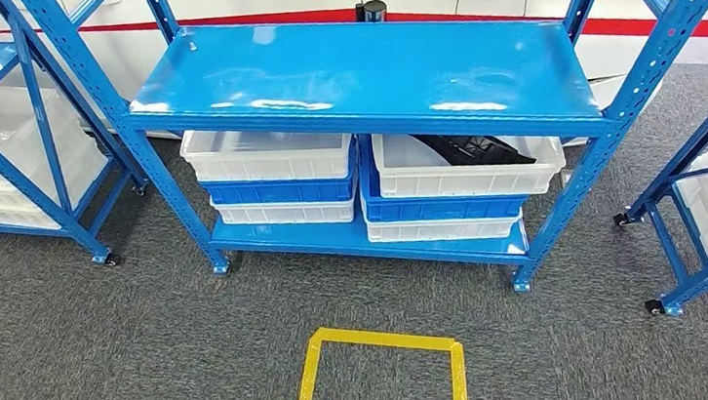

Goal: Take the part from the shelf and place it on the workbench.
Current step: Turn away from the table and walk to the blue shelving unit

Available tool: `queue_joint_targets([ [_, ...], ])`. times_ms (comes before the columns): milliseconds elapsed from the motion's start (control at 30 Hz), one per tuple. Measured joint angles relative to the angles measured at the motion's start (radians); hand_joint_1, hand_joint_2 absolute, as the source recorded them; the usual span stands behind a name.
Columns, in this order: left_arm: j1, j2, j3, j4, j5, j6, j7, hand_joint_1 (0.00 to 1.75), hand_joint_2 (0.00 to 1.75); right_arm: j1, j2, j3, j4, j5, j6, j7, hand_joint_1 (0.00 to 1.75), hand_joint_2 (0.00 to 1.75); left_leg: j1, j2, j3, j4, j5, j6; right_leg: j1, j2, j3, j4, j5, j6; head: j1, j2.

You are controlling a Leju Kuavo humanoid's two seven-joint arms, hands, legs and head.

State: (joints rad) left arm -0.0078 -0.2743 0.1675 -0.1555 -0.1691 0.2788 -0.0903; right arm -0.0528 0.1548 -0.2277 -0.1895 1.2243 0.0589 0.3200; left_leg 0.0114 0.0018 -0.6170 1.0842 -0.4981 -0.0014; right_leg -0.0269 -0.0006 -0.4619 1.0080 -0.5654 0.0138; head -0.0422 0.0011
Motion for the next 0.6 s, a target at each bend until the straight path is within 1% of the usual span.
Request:
queue_joint_targets([
  [33,0.000,0.000,0.000,0.000,0.000,0.000,0.001,0.00,0.00,0.000,0.000,-0.001,0.000,0.000,0.000,0.000,0.00,0.00,-0.003,0.002,0.008,-0.020,-0.004,0.006,0.001,0.000,0.007,-0.004,-0.007,0.008,-0.002,0.000],
  [67,0.000,0.000,0.000,0.000,0.000,0.000,0.001,0.00,0.00,0.000,-0.001,-0.002,0.000,0.000,0.000,0.000,0.00,0.00,-0.005,0.001,0.009,-0.024,-0.015,0.015,0.003,0.000,0.017,-0.003,-0.010,0.018,-0.003,0.000],
  [100,0.000,0.000,0.000,0.000,-0.001,-0.001,0.001,0.00,0.00,0.000,0.000,-0.002,0.000,0.000,0.000,0.000,0.00,0.00,-0.005,-0.001,0.018,-0.027,-0.013,0.026,0.005,-0.001,0.025,-0.004,-0.011,0.025,-0.004,0.000],
  [133,0.001,-0.001,0.000,0.000,-0.001,-0.002,0.002,0.00,0.00,0.000,-0.001,-0.003,0.000,-0.001,0.000,0.000,0.00,0.00,-0.004,-0.003,0.029,-0.033,-0.001,0.035,0.005,-0.002,0.032,0.002,-0.012,0.031,-0.002,0.000],
  [167,0.001,-0.001,0.000,0.000,-0.003,-0.002,0.002,0.00,0.00,0.000,-0.001,-0.003,0.000,-0.001,0.000,0.000,0.00,0.00,-0.002,-0.004,0.043,-0.039,0.007,0.043,0.005,-0.002,0.029,0.027,-0.010,0.036,0.000,0.000],
  [200,0.001,-0.001,0.000,0.000,-0.004,-0.003,0.002,0.00,0.00,0.000,-0.001,-0.004,0.000,-0.001,0.000,0.000,0.00,0.00,-0.001,-0.003,0.057,-0.043,0.007,0.049,0.005,-0.002,0.005,0.070,-0.011,0.037,0.003,0.000],
  [233,0.002,-0.001,0.000,0.000,-0.005,-0.004,0.003,0.00,0.00,-0.001,-0.001,-0.004,0.000,-0.002,0.000,-0.001,0.00,0.00,-0.001,-0.003,0.065,-0.048,0.005,0.054,0.005,-0.002,-0.036,0.131,-0.019,0.036,0.006,0.000],
  [267,0.002,-0.001,0.000,0.000,-0.006,-0.004,0.004,0.00,0.00,-0.002,-0.001,-0.004,0.000,-0.002,0.000,-0.003,0.00,0.00,-0.003,-0.004,0.072,-0.051,0.000,0.058,0.008,-0.002,-0.083,0.197,-0.037,0.032,0.009,0.000],
  [300,0.002,-0.001,0.000,0.000,-0.006,-0.004,0.005,0.00,0.00,-0.005,-0.001,-0.004,0.000,-0.003,-0.001,-0.004,0.00,0.00,-0.004,-0.005,0.077,-0.053,-0.005,0.061,0.012,-0.001,-0.127,0.250,-0.063,0.026,0.011,0.000],
  [333,0.002,-0.001,0.000,0.000,-0.006,-0.004,0.005,0.00,0.00,-0.008,-0.001,-0.005,0.000,-0.004,-0.001,-0.006,0.00,0.00,-0.006,-0.008,0.084,-0.055,-0.012,0.064,0.016,-0.001,-0.157,0.276,-0.090,0.020,0.012,0.000],
  [367,0.003,-0.001,0.000,0.000,-0.006,-0.004,0.006,0.00,0.00,-0.010,-0.001,-0.005,0.000,-0.004,-0.001,-0.007,0.00,0.00,-0.008,-0.011,0.093,-0.055,-0.020,0.065,0.019,-0.001,-0.171,0.270,-0.105,0.018,0.013,0.000],
  [400,0.003,-0.001,0.000,0.000,-0.006,-0.004,0.006,0.00,0.00,-0.011,-0.001,-0.005,0.000,-0.003,-0.001,-0.007,0.00,0.00,-0.011,-0.014,0.104,-0.056,-0.029,0.066,0.023,-0.001,-0.172,0.237,-0.098,0.019,0.014,0.000],
  [433,0.003,-0.001,0.000,0.000,-0.006,-0.004,0.006,0.00,0.00,-0.011,-0.001,-0.005,0.000,-0.003,-0.001,-0.007,0.00,0.00,-0.014,-0.017,0.116,-0.056,-0.038,0.067,0.026,-0.002,-0.164,0.181,-0.066,0.023,0.016,0.000],
  [467,0.003,-0.002,0.000,0.000,-0.006,-0.004,0.006,0.00,0.00,-0.009,-0.002,-0.005,0.000,-0.003,-0.001,-0.007,0.00,0.00,-0.017,-0.019,0.125,-0.056,-0.047,0.067,0.031,-0.001,-0.154,0.124,-0.016,0.024,0.017,0.000],
  [500,0.004,-0.002,0.000,0.001,-0.006,-0.004,0.006,0.00,0.00,-0.008,-0.002,-0.006,0.000,-0.002,-0.001,-0.006,0.00,0.00,-0.020,-0.021,0.132,-0.056,-0.055,0.065,0.034,-0.002,-0.147,0.079,0.022,0.018,0.017,0.000],
  [533,0.004,-0.003,0.000,0.001,-0.006,-0.004,0.007,0.00,0.00,-0.008,-0.002,-0.007,0.000,-0.002,-0.001,-0.006,0.00,0.00,-0.022,-0.022,0.136,-0.057,-0.063,0.061,0.039,-0.002,-0.139,0.052,0.050,0.009,0.016,0.000],
  [567,0.005,-0.003,0.000,0.001,-0.006,-0.004,0.008,0.00,0.00,-0.007,-0.002,-0.008,0.000,-0.002,-0.001,-0.006,0.00,0.00,-0.023,-0.023,0.142,-0.054,-0.067,0.056,0.041,-0.002,-0.136,0.040,0.066,-0.004,0.015,0.000],
  [600,0.005,-0.003,0.000,0.001,-0.006,-0.004,0.008,0.00,0.00,-0.008,-0.001,-0.008,0.000,-0.001,-0.001,-0.006,0.00,0.00,-0.024,-0.023,0.147,-0.049,-0.066,0.051,0.040,-0.002,-0.127,0.033,0.068,-0.014,0.014,0.000],
])
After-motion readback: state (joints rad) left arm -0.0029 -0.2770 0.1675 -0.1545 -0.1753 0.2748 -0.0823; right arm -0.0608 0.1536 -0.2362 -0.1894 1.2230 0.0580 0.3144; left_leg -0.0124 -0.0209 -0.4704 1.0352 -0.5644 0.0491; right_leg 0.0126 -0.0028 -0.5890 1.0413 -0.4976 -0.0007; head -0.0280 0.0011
